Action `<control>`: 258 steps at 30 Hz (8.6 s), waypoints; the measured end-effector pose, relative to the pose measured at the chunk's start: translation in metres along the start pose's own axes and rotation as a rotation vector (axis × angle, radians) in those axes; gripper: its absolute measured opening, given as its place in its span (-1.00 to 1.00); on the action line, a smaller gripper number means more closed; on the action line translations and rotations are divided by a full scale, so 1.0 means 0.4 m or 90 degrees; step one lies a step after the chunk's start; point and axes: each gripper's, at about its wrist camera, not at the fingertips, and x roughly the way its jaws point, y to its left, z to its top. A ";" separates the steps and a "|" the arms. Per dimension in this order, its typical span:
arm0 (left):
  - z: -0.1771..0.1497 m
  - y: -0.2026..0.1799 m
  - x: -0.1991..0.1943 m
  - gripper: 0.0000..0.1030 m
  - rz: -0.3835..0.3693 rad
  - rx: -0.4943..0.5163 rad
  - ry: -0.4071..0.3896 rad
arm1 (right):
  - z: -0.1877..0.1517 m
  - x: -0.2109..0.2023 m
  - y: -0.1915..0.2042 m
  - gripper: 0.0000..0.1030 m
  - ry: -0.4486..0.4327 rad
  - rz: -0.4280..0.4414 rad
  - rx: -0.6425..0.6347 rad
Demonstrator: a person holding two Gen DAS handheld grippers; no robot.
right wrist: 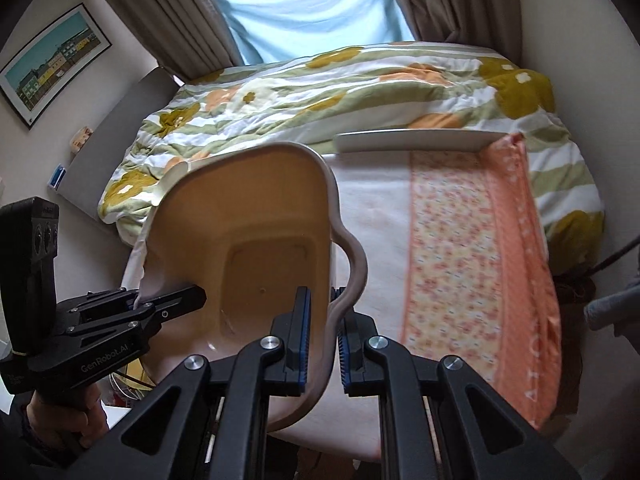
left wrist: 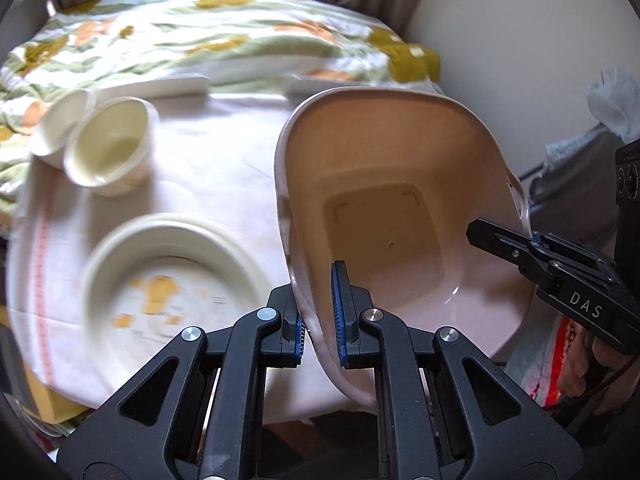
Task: Organize plates and bowls
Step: 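Lift the pink bowl with both grippers and lower it onto the orange runner, then open both grippers and pull them back from the pink bowl, then grasp the rim of the cream bear-print bowl with both grippers, then carry the cream bowl with both grippers and lower it into the pink bowl, then open both grippers and pull them back from the bowls, then reach both grippers to the large white bowl and grasp its rim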
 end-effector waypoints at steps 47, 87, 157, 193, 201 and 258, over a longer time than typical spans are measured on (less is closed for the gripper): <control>0.001 -0.209 0.218 0.80 0.112 0.025 0.010 | -0.167 0.039 -0.287 0.96 -0.011 -0.039 -0.099; 0.142 0.594 -0.198 0.80 0.093 -0.152 -0.100 | 0.225 0.207 0.348 0.77 -0.019 0.089 -0.082; 0.101 -0.211 0.059 -0.69 -0.045 0.028 0.031 | 0.032 -0.093 -0.174 -0.76 -0.010 -0.026 0.092; 0.028 -0.304 0.306 -0.68 0.140 0.235 0.148 | -0.100 0.056 -0.271 -0.76 0.084 -0.078 0.082; 0.030 -0.308 0.281 -0.69 0.128 0.223 0.133 | -0.102 0.042 -0.276 -0.76 0.076 -0.081 0.089; 0.187 0.835 -0.168 0.81 0.062 -0.392 -0.135 | 0.482 0.495 0.583 0.86 0.111 0.126 -0.256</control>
